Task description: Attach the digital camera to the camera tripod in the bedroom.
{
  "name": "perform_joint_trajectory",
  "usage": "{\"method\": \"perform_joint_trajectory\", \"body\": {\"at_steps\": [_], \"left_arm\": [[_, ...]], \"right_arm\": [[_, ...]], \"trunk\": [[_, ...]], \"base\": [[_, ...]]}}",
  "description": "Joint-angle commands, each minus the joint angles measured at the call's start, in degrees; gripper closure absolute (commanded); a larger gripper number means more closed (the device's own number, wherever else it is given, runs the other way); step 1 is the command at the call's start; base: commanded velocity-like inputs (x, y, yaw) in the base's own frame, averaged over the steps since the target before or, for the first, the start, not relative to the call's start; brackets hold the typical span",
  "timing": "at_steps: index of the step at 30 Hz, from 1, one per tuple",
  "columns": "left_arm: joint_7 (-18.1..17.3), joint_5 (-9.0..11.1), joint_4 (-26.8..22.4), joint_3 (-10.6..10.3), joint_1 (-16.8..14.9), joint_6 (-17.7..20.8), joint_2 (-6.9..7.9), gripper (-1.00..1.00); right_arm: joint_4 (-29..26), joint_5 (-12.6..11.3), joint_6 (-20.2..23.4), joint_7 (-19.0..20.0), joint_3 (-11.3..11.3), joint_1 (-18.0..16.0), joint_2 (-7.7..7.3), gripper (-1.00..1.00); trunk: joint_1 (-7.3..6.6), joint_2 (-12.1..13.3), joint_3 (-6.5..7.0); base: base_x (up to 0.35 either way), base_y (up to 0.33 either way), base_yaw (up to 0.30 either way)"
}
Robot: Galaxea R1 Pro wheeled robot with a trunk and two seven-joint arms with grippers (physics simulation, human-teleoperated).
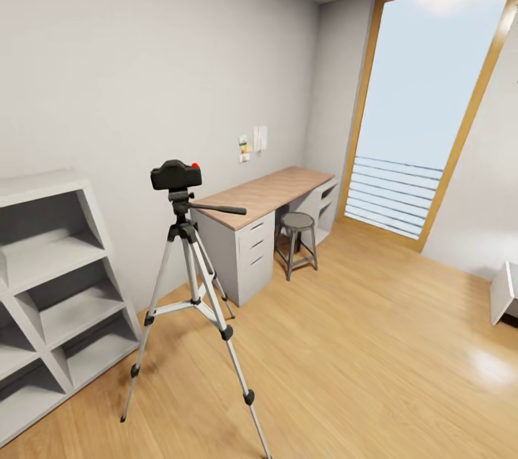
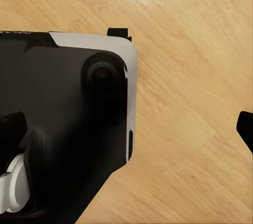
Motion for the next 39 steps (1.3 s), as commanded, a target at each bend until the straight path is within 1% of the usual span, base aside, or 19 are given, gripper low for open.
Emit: {"method": "perform_joint_trajectory", "body": {"at_steps": [1, 39], "left_arm": [[0.24, 0.38, -0.07, -0.48, -0.04, 0.24, 0.01, -1.0], [0.24, 0.34, -0.07, -0.48, -0.04, 0.24, 0.01, -1.0]], "right_arm": [[0.08, 0.56, 0.1, 0.13, -0.49, -0.08, -0.03, -1.0], [0.08, 0.56, 0.02, 0.51, -0.42, -0.08, -0.08, -1.0]], "trunk": [[0.04, -0.12, -0.03], [0.04, -0.12, 3.4]], "base": [[0.0, 0.0, 0.0], [0.0, 0.0, 0.0]]}}
